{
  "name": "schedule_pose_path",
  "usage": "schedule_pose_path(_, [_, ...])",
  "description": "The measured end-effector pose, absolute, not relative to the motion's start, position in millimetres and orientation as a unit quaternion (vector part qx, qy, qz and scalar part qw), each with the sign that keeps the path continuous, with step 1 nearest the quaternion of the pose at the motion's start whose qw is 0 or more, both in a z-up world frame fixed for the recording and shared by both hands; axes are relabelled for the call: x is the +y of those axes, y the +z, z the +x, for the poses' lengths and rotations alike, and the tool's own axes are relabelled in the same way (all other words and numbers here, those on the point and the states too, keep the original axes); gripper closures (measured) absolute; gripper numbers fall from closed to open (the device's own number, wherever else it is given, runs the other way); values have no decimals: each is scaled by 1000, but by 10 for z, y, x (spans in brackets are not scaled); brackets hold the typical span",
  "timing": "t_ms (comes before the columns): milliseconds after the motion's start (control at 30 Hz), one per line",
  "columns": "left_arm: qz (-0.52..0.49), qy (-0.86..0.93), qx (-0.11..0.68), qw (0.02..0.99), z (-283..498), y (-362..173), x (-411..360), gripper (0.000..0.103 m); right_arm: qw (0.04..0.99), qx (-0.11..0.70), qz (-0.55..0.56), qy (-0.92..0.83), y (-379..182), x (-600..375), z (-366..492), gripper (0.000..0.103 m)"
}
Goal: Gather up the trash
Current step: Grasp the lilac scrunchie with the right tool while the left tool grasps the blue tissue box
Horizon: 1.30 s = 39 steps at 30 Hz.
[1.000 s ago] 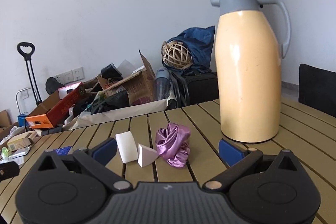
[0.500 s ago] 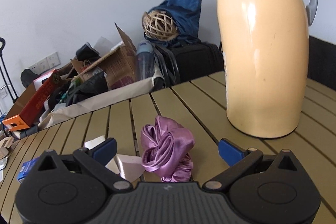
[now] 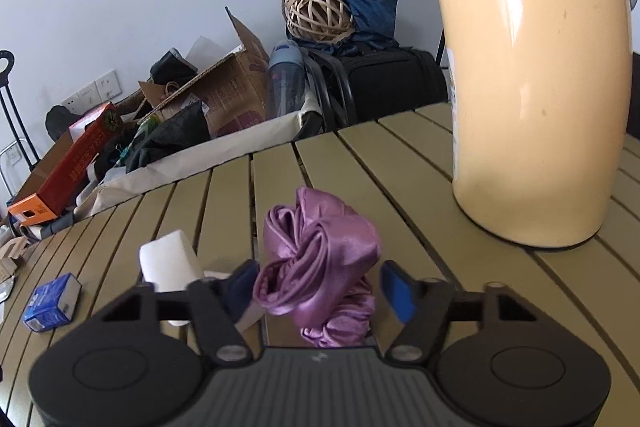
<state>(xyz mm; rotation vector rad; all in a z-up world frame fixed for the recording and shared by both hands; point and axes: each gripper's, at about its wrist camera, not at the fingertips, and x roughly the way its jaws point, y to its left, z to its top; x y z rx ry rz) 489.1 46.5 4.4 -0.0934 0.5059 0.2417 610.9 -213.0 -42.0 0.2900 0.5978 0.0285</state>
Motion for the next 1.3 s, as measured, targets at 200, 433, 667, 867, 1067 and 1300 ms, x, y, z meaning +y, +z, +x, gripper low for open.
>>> schedule_pose_path(200, [-40,115,255,959,4871,12,457,0,938,289,189,39,-459,-2252,6069,67])
schedule_pose_path(433, [-45,120,264,956,4841,-41,536,0,936,244,252,37,-448,-2461,5967,71])
schedule_pose_path(667, [-48,114,264,957,4955,15,519,0,944,184,272,41,-352,-2564,5857,71])
schedule_pose_path(867, [-52,120,285,950,5410,83,565,0,944,174,276,39,-341,-2592,5859,71])
schedule_pose_path(1067, [-49,162,326,930,5954,-18,665,0,947,162,273,40,-338,-2588,5800,71])
schedule_pose_path(1300, [-33,195,347,917,6305,-131,692,0,945,163,280,46,-350,-2600,5815,71])
